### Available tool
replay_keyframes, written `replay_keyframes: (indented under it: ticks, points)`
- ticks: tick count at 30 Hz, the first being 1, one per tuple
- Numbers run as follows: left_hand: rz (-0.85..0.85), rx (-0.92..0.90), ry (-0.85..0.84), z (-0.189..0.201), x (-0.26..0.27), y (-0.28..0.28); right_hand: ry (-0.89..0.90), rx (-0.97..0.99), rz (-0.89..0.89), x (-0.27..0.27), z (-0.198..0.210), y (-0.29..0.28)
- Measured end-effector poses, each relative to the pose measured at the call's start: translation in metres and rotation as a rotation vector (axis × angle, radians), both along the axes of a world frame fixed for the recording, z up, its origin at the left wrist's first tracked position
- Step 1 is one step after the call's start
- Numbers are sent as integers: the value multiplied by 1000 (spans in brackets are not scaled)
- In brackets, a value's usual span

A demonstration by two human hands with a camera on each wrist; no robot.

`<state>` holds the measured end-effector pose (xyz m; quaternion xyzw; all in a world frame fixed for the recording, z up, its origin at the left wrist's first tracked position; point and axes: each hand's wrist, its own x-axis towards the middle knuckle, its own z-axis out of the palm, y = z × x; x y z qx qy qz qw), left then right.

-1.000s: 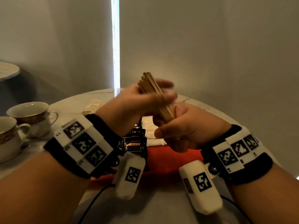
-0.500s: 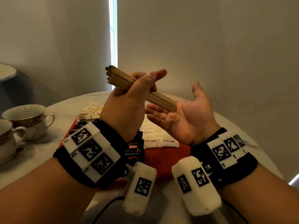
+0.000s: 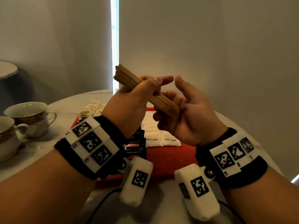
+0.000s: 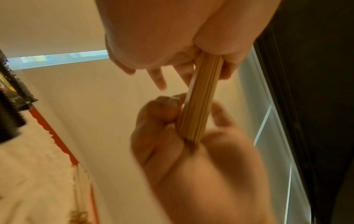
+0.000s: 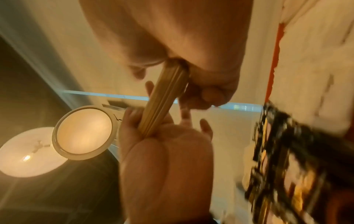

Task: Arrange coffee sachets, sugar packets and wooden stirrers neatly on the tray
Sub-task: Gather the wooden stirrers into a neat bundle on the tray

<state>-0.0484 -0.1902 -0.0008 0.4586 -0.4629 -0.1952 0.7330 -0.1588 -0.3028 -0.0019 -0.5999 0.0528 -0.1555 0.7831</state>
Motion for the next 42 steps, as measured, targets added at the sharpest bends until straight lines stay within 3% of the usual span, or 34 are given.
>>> replay_keyframes:
  ticks: [2, 4, 7, 10, 16, 22, 27, 33, 39, 42]
  points:
    - [-64, 29, 19, 4, 4, 6, 5, -151, 174, -6, 5, -6]
    - [-167, 76, -25, 6, 3, 13, 49, -283, 237, -9, 8, -8]
    - [-238, 203, -134, 3, -4, 17, 70, -538, 172, -14, 10, -1]
    - [-284, 220, -62, 0, -6, 13, 37, -640, 82, -14, 9, 10]
    - [-206, 180, -45, -3, 0, 10, 36, -559, 76, -11, 4, 14]
    - [-65, -37, 135, 12, 18, 15, 89, -236, 197, -1, -6, 18]
    - [79, -21, -5, 10, 6, 15, 104, -118, 244, 4, -12, 26]
    - [110, 25, 95, 4, 14, 11, 94, 3, 233, 7, -14, 34]
    - [137, 162, 44, -5, 17, 6, 281, -255, 73, -5, -2, 21]
    - [126, 223, 228, -1, 17, 6, 480, -397, -167, -15, 18, -8]
